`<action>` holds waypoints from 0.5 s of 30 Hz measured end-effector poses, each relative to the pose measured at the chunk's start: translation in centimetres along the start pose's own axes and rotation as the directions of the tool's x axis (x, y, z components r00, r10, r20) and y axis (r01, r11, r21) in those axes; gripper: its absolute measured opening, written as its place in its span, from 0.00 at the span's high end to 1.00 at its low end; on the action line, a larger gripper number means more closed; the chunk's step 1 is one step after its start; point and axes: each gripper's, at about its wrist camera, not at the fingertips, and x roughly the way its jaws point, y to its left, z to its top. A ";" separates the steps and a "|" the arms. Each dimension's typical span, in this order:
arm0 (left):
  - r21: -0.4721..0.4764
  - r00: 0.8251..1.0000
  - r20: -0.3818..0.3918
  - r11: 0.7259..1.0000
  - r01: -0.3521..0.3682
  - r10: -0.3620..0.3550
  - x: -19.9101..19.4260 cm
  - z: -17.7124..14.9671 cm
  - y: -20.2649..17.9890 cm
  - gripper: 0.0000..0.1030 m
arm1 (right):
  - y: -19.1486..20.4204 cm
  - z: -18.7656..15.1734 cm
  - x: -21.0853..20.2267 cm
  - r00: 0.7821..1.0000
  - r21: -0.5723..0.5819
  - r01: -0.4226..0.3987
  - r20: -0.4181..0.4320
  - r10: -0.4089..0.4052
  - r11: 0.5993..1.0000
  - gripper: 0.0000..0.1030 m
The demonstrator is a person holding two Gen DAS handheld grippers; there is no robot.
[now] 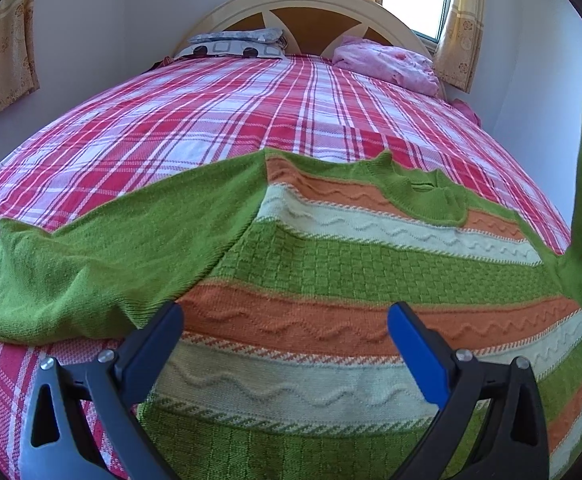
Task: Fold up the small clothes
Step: 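Lift the sleeve with the right gripper and lay it across the sweater body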
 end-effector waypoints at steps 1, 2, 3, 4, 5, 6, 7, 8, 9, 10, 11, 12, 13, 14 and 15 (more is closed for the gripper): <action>-0.010 1.000 0.004 1.000 0.005 -0.005 -0.1 0.0 0.2 0.00 | 0.8 -0.3 0.4 1.000 -0.009 -0.012 -0.006 0.012 1.000 0.92; -0.016 1.000 0.009 1.000 0.009 -0.009 -0.2 0.0 0.3 0.00 | 1.9 -0.7 1.1 1.000 -0.020 -0.028 -0.015 0.027 0.999 0.92; -0.030 1.000 0.018 0.999 0.017 -0.017 -0.4 0.1 0.6 0.00 | 2.6 -1.2 1.6 0.999 -0.027 -0.040 -0.021 0.039 0.999 0.92; -0.046 0.999 0.021 0.999 0.026 -0.025 -0.6 0.1 1.0 0.00 | 3.4 -1.7 2.2 0.998 -0.032 -0.054 -0.030 0.053 0.998 0.92; -0.061 0.999 0.022 0.997 0.036 -0.034 -0.8 0.2 1.4 0.00 | 4.5 -2.5 3.2 0.996 -0.035 -0.074 -0.045 0.073 0.997 0.92; -0.077 0.999 0.027 0.996 0.047 -0.045 -1.1 0.2 1.8 0.00 | 5.2 -3.0 3.9 0.995 -0.037 -0.088 -0.057 0.086 0.995 0.92; -0.092 0.998 0.036 0.995 0.046 -0.043 -1.4 0.2 2.3 0.00 | 6.2 -3.9 4.8 0.992 -0.037 -0.106 -0.075 0.103 0.994 0.92; -0.106 0.999 0.045 0.994 0.031 -0.026 -1.8 0.2 3.0 0.00 | 7.2 -4.9 5.7 0.988 -0.035 -0.125 -0.094 0.122 0.991 0.92; -0.116 0.998 0.051 0.993 0.028 -0.022 -2.1 0.1 3.4 0.00 | 8.0 -5.8 6.5 0.985 -0.037 -0.140 -0.109 0.135 0.990 0.92; -0.128 0.998 0.058 0.991 0.043 -0.036 -2.6 0.0 4.2 0.00 | 8.9 -6.9 7.3 0.981 -0.045 -0.153 -0.125 0.147 0.987 0.92; -0.131 0.997 0.060 0.990 0.054 -0.047 -2.8 0.0 4.5 0.00 | 9.9 -8.3 8.3 0.977 -0.064 -0.168 -0.145 0.158 0.984 0.92; -0.128 0.996 0.059 0.989 0.072 -0.065 -3.0 0.0 4.8 0.00 | 10.5 -9.1 9.0 0.972 -0.074 -0.181 -0.164 0.167 0.981 0.92; -0.121 0.996 0.057 0.990 0.076 -0.070 -3.2 0.0 4.9 0.00 | 11.1 -10.4 9.8 0.964 -0.074 -0.203 -0.192 0.185 0.976 0.91; -0.114 0.996 0.058 0.991 0.069 -0.063 -3.5 0.0 5.0 0.00 | 11.4 -11.9 10.8 0.951 -0.061 -0.227 -0.228 0.208 0.972 0.91; -0.109 0.996 0.059 0.992 0.069 -0.063 -3.6 0.0 5.0 0.00 | 11.6 -13.0 11.5 0.945 -0.062 -0.228 -0.256 0.205 0.972 0.88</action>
